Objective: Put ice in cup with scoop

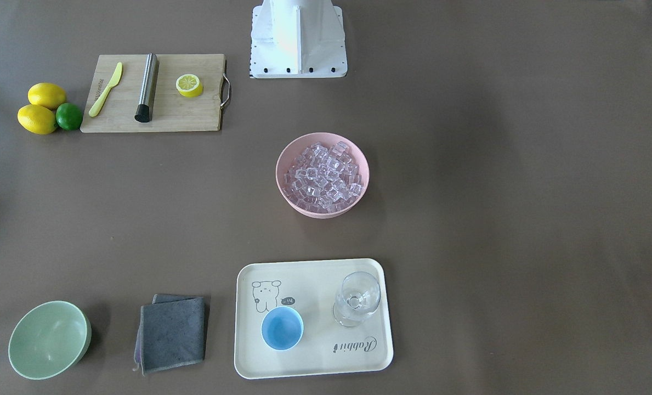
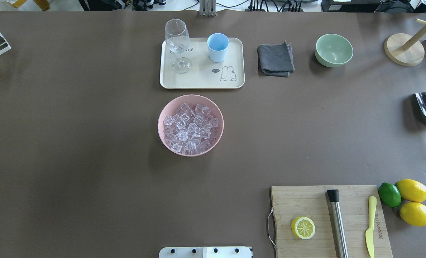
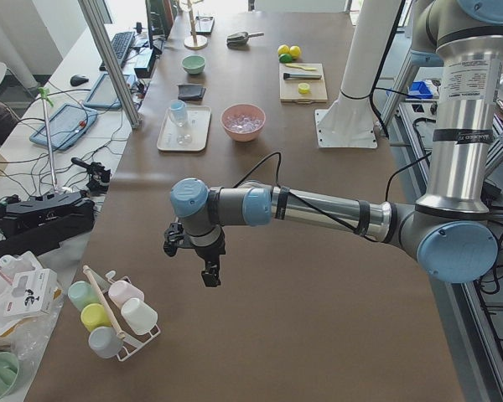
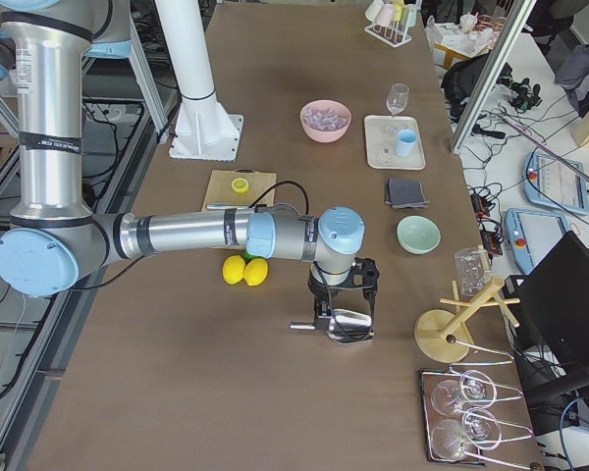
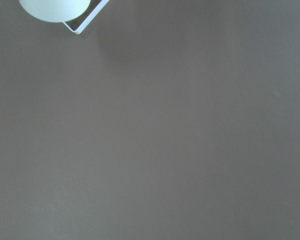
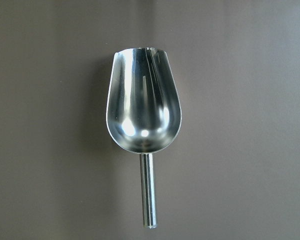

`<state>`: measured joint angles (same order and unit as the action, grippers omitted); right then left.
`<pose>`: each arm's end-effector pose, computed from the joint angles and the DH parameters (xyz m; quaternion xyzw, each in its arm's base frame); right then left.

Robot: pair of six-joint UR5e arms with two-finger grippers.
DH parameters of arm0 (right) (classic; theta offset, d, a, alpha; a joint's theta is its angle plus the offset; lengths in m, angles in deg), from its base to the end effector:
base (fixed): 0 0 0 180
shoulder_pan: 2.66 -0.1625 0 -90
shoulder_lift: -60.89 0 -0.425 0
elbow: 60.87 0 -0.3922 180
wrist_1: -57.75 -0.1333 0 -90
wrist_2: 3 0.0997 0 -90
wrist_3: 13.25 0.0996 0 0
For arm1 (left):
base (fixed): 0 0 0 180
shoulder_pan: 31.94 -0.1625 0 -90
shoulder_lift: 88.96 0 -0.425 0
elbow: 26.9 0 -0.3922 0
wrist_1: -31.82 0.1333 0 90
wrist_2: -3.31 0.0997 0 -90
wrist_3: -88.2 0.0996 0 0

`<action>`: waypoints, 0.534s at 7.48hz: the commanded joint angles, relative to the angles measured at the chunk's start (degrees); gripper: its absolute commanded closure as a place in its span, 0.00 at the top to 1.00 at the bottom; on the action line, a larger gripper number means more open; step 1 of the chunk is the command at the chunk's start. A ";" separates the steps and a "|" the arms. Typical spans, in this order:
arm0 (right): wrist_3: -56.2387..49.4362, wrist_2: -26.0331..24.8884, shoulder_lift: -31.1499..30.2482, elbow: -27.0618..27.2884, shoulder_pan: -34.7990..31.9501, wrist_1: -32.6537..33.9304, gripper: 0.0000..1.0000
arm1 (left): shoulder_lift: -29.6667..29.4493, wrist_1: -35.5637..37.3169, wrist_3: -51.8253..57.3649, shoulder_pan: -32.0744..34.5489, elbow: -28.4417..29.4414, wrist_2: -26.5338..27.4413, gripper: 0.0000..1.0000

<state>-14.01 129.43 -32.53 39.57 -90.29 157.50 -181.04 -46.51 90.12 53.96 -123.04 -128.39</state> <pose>0.0470 -0.4623 0.6170 -0.0273 -0.3614 -0.0168 0.9319 -0.0312 -0.5022 0.6114 -0.0349 0.3552 0.0384 0.9334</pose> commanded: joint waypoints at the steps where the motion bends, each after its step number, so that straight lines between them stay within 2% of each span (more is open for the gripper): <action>1: 0.05 -0.07 0.00 0.11 0.00 0.00 0.99 | 0.06 0.02 1.68 0.93 0.50 0.13 0.99; 4: 0.40 0.55 0.09 0.64 0.00 0.00 0.99 | -0.03 -0.15 1.68 0.84 0.60 -0.05 0.99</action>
<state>-13.90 129.54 -32.53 39.87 -90.28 157.50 -180.99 -46.50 91.76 54.86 -122.49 -128.32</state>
